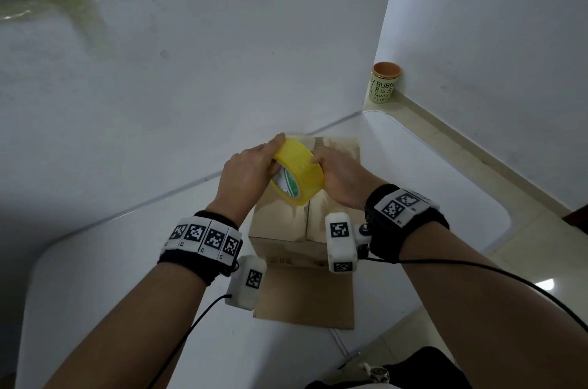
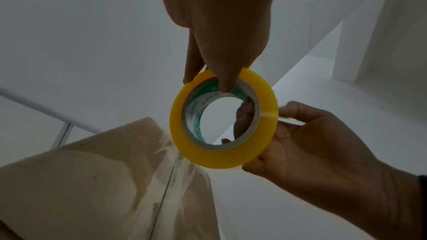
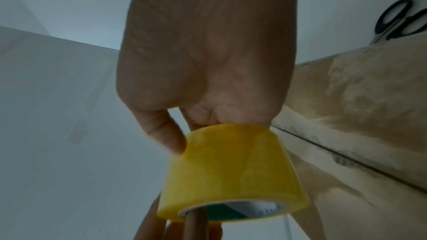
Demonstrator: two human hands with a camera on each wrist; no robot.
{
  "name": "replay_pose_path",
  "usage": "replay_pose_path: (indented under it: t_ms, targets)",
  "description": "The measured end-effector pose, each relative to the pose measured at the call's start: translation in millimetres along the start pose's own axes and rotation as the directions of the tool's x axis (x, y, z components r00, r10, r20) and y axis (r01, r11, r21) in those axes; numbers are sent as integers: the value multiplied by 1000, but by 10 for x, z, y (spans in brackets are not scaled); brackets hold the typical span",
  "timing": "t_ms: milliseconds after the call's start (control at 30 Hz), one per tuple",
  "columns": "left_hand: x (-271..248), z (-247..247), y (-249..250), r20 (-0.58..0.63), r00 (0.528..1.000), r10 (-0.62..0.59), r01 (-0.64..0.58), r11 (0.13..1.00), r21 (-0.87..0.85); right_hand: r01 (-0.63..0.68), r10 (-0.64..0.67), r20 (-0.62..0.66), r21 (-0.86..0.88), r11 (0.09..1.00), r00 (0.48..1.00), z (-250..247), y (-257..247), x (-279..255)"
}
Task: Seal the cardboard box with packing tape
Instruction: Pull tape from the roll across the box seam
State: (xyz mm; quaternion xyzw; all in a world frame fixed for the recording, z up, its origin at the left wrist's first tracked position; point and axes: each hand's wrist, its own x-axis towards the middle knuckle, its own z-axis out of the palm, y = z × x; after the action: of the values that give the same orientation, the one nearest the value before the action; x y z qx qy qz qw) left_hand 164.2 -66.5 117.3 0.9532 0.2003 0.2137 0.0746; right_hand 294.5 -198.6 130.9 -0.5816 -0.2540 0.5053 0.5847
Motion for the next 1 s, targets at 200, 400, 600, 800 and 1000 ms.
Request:
replay_pose_path:
  t_ms: [200,400,600,800,1000]
  targets:
    - [-1,31,-123,166,976,-140,198,890,-411,37,-8,159,-180,983,987,21,-13,-62]
    - [78,-77,5,-6,1000,-9,5,907,-421,111,-106,34,-363,925,994,8,91,-39]
    - [4,-19,140,-42,997,64,-74,933,-352,94,-112,-24,-384,918,993,-13,108,-28]
    - [34,-68,207,65,980,190,-188,981,-40,70,-95,-20,-534,842,995,-48,165,44]
    - [50,-197,413,186,926,327,-372,873,316,65,-107,-32,-618,784,994,-74,117,11]
